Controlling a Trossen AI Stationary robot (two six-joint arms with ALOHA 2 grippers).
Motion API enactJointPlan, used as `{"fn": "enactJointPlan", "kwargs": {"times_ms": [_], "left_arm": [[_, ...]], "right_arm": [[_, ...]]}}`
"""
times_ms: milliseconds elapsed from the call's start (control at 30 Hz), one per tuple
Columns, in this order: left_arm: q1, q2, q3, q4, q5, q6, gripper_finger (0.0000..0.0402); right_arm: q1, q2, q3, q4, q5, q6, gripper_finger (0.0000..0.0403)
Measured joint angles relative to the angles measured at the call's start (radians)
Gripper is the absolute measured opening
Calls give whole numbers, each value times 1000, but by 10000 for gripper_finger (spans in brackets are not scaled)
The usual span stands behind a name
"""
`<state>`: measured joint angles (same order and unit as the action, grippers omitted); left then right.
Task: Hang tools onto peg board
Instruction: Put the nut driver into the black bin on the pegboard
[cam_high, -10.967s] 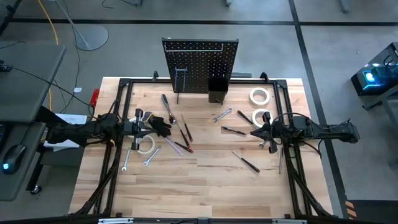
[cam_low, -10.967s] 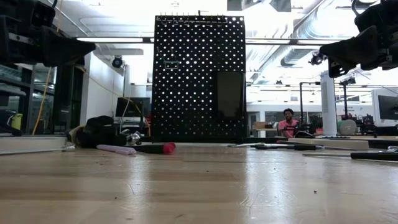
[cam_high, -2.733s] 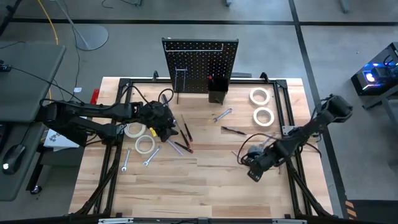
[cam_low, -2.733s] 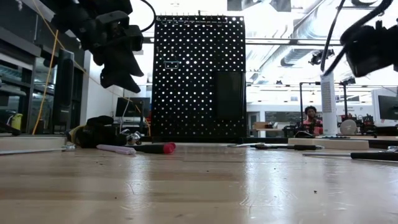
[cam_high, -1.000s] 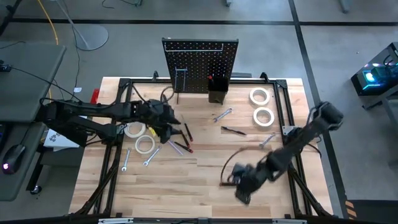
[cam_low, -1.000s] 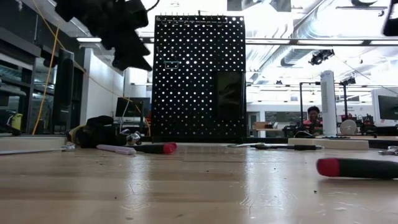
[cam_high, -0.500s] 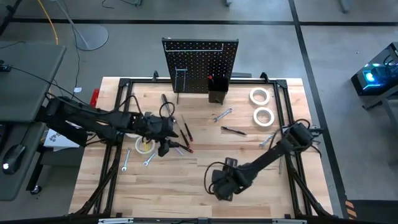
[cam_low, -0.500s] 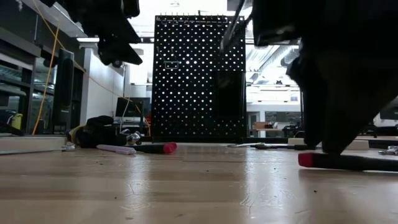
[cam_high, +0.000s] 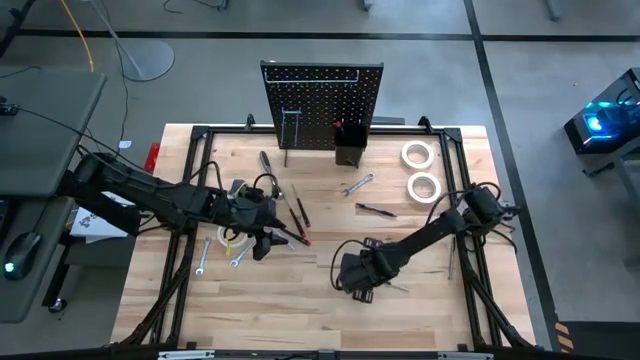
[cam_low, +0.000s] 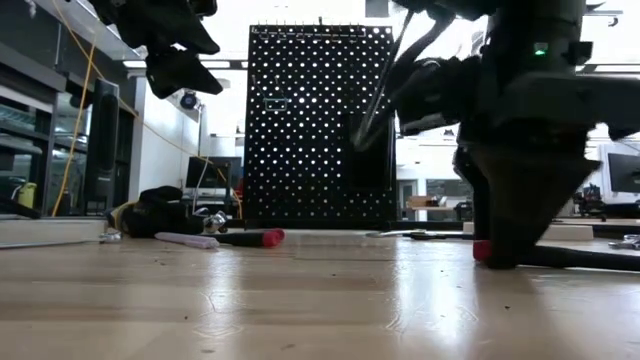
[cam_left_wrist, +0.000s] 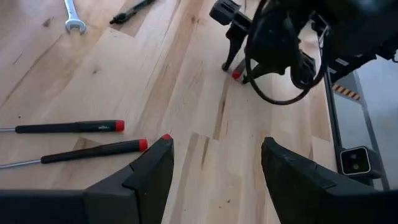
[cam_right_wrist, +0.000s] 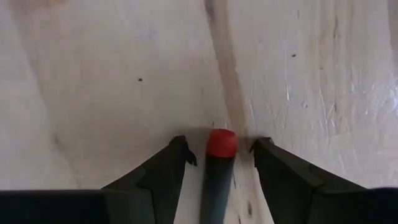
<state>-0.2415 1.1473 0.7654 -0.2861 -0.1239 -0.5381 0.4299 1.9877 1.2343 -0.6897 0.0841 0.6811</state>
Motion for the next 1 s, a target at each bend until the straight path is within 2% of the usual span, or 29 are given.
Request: {"fn": "enactJointPlan", "kwargs": {"times_ms": [100, 167, 333, 567, 700, 767, 1000], "left_arm": [[-12, 0, 0, -3, 0, 8, 223], [-26, 0, 0, -3, 4, 17, 223], [-90, 0, 0, -2, 5, -26, 223], [-248, -7, 0, 2, -142, -144, 223], [-299, -37, 0, 39, -233, -180, 223], [-305, -59, 0, 65, -267, -181, 223], [-267, -172, 6, 106, -362, -117, 223]], "right_arm": [[-21, -13, -82, 92, -73, 50, 172], [-16, -20, -121, 137, -56, 91, 149], [9, -36, -152, 164, -43, 172, 28], [6, -38, -126, 125, 2, 271, 24], [-27, -99, -107, 80, 30, 288, 23], [-47, -144, -106, 40, 72, 290, 4], [-82, -316, -99, 80, 270, 329, 5]]}}
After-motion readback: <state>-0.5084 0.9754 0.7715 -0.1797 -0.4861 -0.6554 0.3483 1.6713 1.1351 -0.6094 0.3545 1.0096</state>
